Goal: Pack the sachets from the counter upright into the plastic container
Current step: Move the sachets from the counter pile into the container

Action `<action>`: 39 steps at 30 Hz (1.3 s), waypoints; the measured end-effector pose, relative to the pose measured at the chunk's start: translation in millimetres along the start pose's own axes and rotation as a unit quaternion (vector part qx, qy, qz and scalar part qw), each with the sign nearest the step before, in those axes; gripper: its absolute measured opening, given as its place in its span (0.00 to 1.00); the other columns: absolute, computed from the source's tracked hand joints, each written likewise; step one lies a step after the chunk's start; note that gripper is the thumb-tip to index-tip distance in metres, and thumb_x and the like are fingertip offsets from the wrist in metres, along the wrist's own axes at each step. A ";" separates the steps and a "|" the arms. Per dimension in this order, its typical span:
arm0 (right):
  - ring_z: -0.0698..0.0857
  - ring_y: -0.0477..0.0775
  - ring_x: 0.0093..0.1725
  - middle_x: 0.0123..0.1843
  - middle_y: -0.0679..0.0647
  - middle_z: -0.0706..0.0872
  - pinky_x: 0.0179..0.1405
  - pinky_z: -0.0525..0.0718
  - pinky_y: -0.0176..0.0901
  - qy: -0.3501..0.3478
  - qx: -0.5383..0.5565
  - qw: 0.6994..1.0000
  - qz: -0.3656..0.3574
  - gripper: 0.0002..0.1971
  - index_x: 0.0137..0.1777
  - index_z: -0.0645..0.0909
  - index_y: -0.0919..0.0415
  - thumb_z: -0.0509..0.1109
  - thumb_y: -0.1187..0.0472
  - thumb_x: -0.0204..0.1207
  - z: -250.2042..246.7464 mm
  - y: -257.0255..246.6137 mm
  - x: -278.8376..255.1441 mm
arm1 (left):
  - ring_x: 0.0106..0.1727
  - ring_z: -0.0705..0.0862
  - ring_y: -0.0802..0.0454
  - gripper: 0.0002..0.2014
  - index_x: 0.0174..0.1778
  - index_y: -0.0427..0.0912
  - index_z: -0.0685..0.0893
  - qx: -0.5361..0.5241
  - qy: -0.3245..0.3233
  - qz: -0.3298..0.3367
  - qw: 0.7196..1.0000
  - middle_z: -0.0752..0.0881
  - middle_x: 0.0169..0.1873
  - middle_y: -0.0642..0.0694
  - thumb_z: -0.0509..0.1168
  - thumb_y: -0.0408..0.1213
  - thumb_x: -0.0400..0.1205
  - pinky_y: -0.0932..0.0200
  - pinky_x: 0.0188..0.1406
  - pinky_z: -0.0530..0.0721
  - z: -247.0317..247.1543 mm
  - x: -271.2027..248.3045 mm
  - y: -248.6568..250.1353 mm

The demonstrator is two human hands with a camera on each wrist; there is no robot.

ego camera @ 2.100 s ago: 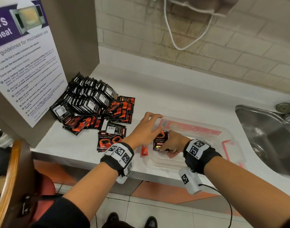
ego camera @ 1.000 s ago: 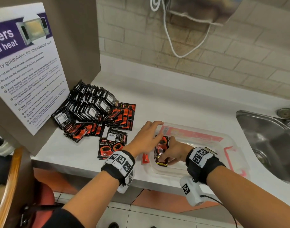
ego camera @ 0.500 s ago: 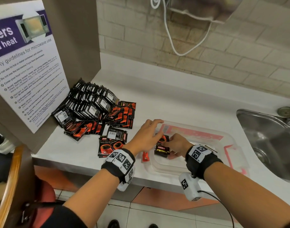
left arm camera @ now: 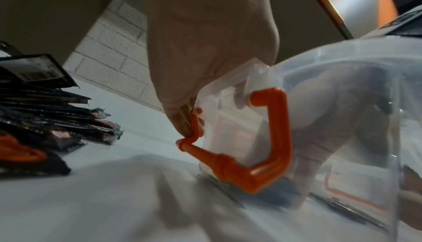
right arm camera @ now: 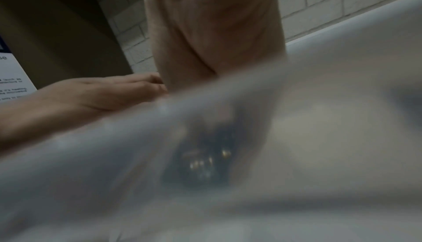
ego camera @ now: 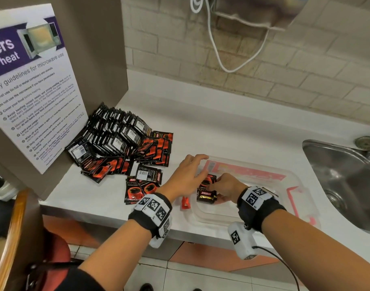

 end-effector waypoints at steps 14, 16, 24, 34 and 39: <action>0.93 0.62 0.46 0.49 0.64 0.92 0.49 0.92 0.56 0.105 -0.138 0.983 -0.062 0.11 0.55 0.85 0.70 0.72 0.61 0.82 -8.7 -14.9 -7.9 | 0.68 0.74 0.47 0.23 0.82 0.54 0.64 0.013 0.003 -0.001 1.000 0.72 0.64 0.44 0.58 0.46 0.90 0.55 0.69 0.74 -0.8 -0.5 2.4; 0.93 0.63 0.48 0.50 0.64 0.92 0.51 0.92 0.55 0.110 -0.151 0.980 -0.066 0.12 0.56 0.85 0.70 0.71 0.60 0.82 -9.5 -15.8 -9.1 | 0.67 0.74 0.47 0.23 0.82 0.54 0.65 0.015 0.004 0.000 1.000 0.73 0.63 0.44 0.58 0.46 0.90 0.55 0.68 0.74 -1.2 -0.7 2.2; 0.91 0.60 0.41 0.43 0.61 0.90 0.48 0.92 0.56 0.117 -0.142 0.980 -0.074 0.12 0.48 0.85 0.67 0.72 0.56 0.81 -12.6 -16.3 -11.4 | 0.65 0.75 0.47 0.22 0.81 0.55 0.65 0.014 0.006 -0.004 1.000 0.72 0.59 0.46 0.57 0.47 0.90 0.53 0.67 0.75 -0.8 -1.0 1.5; 0.85 0.53 0.33 0.32 0.53 0.82 0.37 0.92 0.48 0.127 -0.148 0.978 -0.079 0.18 0.33 0.77 0.61 0.74 0.52 0.80 -21.6 -15.1 -13.5 | 0.70 0.73 0.45 0.22 0.81 0.56 0.68 0.018 0.004 -0.014 1.000 0.74 0.61 0.45 0.50 0.55 0.91 0.47 0.73 0.72 -4.0 -2.1 2.9; 0.79 0.50 0.40 0.47 0.55 0.87 0.30 0.71 0.36 0.172 -0.255 0.939 -0.151 0.10 0.44 0.81 0.58 0.73 0.52 0.79 -34.7 -41.6 -40.2 | 0.77 0.68 0.50 0.26 0.82 0.56 0.70 0.010 0.042 -0.010 0.999 0.75 0.73 0.47 0.43 0.59 0.91 0.48 0.78 0.65 -29.6 -11.7 2.3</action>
Point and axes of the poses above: each hand's wrist, its own x-axis towards the middle knuckle, its own z-axis out of the palm, y = z × x, the point moved 8 cm from there along x, towards the middle knuckle
